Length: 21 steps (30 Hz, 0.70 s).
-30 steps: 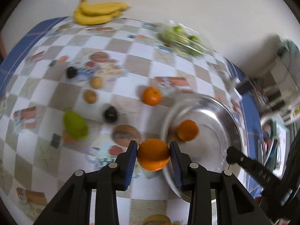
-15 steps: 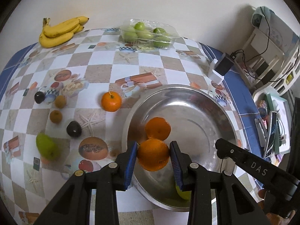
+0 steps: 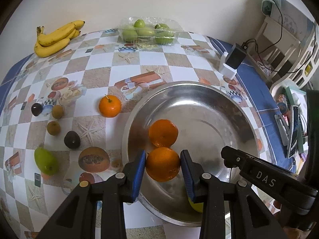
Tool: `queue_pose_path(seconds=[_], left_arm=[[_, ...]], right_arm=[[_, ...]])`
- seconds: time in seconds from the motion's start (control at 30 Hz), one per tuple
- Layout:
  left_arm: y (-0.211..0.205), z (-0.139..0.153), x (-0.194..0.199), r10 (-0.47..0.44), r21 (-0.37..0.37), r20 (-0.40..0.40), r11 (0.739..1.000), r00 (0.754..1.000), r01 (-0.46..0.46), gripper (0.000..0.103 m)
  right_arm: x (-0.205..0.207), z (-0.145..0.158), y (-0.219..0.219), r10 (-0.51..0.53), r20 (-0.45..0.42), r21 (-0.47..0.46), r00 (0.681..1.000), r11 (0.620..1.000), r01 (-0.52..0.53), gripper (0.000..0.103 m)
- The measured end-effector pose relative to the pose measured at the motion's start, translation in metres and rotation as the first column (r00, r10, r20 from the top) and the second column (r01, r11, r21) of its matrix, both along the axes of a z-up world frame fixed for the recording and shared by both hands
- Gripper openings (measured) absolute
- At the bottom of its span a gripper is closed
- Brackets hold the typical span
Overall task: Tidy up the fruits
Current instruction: 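Carry the dark fruit into the bowl and release it while the left tool drops its orange in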
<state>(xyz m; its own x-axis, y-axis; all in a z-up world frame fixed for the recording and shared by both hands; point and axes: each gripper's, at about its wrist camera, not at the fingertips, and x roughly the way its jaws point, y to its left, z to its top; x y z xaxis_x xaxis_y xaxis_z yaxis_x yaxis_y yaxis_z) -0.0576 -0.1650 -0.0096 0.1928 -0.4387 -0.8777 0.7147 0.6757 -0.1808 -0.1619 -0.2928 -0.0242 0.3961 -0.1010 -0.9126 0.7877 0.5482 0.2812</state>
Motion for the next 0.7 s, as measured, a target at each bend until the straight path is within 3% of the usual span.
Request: queue_pose_path(seconds=[0.2,0.27,0.37,0.57,0.63,0.7], left_arm=[[-0.002,-0.003,0.000,-0.002,0.005,-0.009,1.000,1.000,0.002,0.041],[-0.002,-0.001,0.000,-0.006,0.000,-0.006,1.000,1.000,0.006,0.051],[-0.002,0.002,-0.001,-0.008,-0.010,0.000,1.000,1.000,0.008,0.056],[0.001,0.008,0.003,0.009,-0.026,-0.003,1.000,1.000,-0.009,0.058],[0.003,0.010,0.004,0.018,-0.029,0.001,0.999,1.000,-0.018,0.059],[0.005,0.013,0.007,0.033,-0.035,0.005,0.999,0.999,-0.033,0.061]], right_arm=[[0.000,-0.003,-0.001,-0.003,-0.007,0.011,1.000,1.000,0.003,0.027],[0.001,-0.003,-0.001,0.000,-0.012,0.010,1.000,1.000,0.000,0.027],[0.003,-0.003,0.000,0.002,-0.031,0.004,1.000,1.000,-0.001,0.029],[0.003,0.001,0.000,-0.002,-0.035,-0.013,0.999,1.000,0.001,0.041],[0.004,0.004,0.001,0.000,-0.033,-0.025,0.999,1.000,-0.001,0.052],[0.004,0.006,0.001,0.003,-0.029,-0.032,1.000,0.999,-0.004,0.054]])
